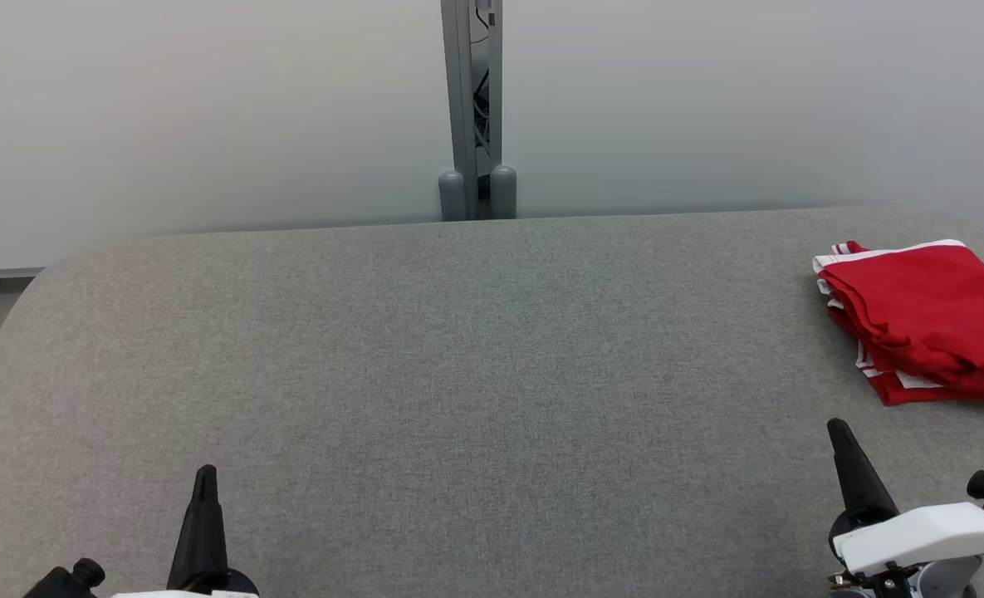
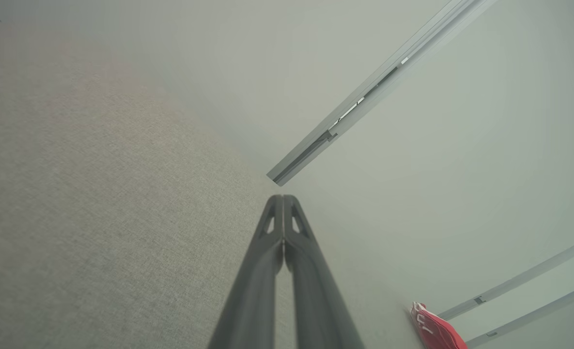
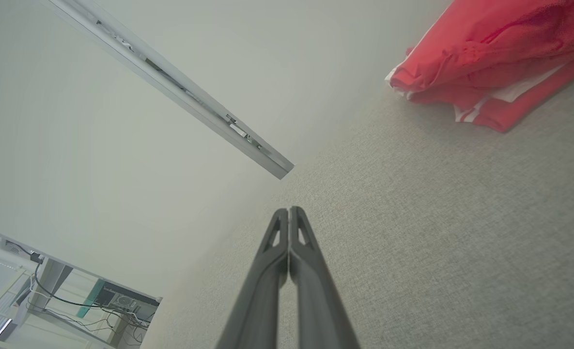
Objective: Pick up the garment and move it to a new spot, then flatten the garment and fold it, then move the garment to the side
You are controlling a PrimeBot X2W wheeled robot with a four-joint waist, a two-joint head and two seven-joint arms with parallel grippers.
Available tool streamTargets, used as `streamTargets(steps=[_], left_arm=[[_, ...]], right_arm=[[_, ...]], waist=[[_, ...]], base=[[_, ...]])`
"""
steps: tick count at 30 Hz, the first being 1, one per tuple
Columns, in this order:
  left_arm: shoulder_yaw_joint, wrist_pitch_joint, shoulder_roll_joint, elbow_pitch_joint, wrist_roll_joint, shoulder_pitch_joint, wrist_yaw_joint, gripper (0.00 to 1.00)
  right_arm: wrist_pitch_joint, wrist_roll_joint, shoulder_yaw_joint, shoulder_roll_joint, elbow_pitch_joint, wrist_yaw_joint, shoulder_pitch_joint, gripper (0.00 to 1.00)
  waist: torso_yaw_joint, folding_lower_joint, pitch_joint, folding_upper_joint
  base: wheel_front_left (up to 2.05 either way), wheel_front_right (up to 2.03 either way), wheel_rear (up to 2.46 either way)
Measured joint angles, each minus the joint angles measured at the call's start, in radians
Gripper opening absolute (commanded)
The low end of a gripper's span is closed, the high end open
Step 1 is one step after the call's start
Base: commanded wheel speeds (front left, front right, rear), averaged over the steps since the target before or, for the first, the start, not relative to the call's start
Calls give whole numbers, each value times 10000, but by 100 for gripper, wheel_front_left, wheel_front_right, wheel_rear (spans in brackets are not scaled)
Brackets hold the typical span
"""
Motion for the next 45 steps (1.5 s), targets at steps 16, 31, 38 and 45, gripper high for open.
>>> streamTargets(steps=[16,31,38,45], left_arm=[[109,247,12,-58,-1866,-220,-142,0],[182,414,21,-107,-3281,-417,-247,0],[221,479,25,-127,-3944,-524,-305,0],[257,556,31,-153,-4548,-582,-334,0]], right_arm=[[727,1749,-316,-12,280,0,-481,0],[1310,3072,-575,-15,504,0,-867,0],[1567,3676,-715,-15,587,0,-1044,0],[1806,4236,-828,-13,690,0,-1209,0]], waist=[[-20,-1,81,-1],[-37,0,151,0],[-46,0,186,-1],[-55,0,221,0]], base=[[0,0,0],[0,0,0],[0,0,0],[0,0,0]])
